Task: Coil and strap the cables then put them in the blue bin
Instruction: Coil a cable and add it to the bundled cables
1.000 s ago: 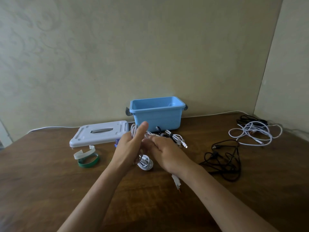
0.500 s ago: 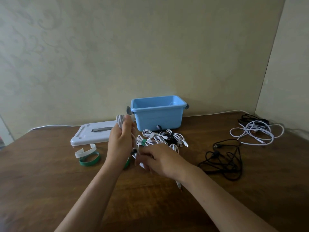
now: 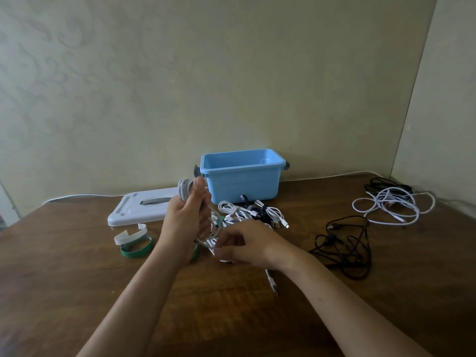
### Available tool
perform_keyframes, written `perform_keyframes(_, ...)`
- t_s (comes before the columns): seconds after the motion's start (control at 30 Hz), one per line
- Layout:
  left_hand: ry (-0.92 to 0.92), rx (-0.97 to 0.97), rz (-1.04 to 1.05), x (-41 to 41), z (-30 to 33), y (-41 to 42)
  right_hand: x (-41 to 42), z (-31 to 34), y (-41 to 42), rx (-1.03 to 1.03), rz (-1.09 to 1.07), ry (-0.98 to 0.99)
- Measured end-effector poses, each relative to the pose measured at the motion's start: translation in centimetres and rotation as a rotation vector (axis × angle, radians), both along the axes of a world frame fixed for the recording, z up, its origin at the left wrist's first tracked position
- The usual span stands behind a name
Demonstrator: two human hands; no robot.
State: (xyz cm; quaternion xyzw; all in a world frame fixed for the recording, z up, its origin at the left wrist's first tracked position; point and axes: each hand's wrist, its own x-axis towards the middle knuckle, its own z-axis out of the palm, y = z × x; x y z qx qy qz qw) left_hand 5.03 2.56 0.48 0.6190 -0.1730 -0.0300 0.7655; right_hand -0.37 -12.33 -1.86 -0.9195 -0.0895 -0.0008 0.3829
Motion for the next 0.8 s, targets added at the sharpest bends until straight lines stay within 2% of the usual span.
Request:
perform_keyframes(0.13, -0.036, 0.058, 0.052, -0.2, 0.3, 0.1, 0.0, 0.3, -0.5, 0.07, -0.017, 0.001)
perform_keyframes(0.27, -0.06, 0.126, 0.051, -0.6, 0.7, 0.0, 0.1, 0.6, -0.2, 0.221, -0.143, -0.215)
perform_keyframes(0.33, -0.127, 0.28, 0.036, -0.8, 0.5, -0.4, -0.2, 0.9, 0.0, 0.372, -0.153, -0.305)
perform_keyframes(0.4, -0.255, 0.48, 0.038, -0.7, -0.1, -1.0, -0.5, 1.1, 0.2, 0.418, -0.162, -0.343)
perform_keyframes(0.53, -0.581, 0.926, 0.038, 0.1, -1.1, -1.7, -0.7, 1.0, 0.1, 0.207, -0.255, -0.42)
perform_keyframes(0.6, -0.676, 1.139, 0.02, 0.3, -0.9, -2.0, -0.6, 0.8, 0.0, 0.097, -0.279, -0.481)
perform_keyframes(0.73, -0.675, 1.196, -0.036, -0.6, -0.7, -1.9, -0.1, 0.4, -0.3, -0.021, -0.264, -0.614)
perform_keyframes(0.8, -0.564, 1.03, -0.001, -0.2, -1.0, -1.7, 0.1, 0.3, -0.3, -0.013, -0.25, -0.626)
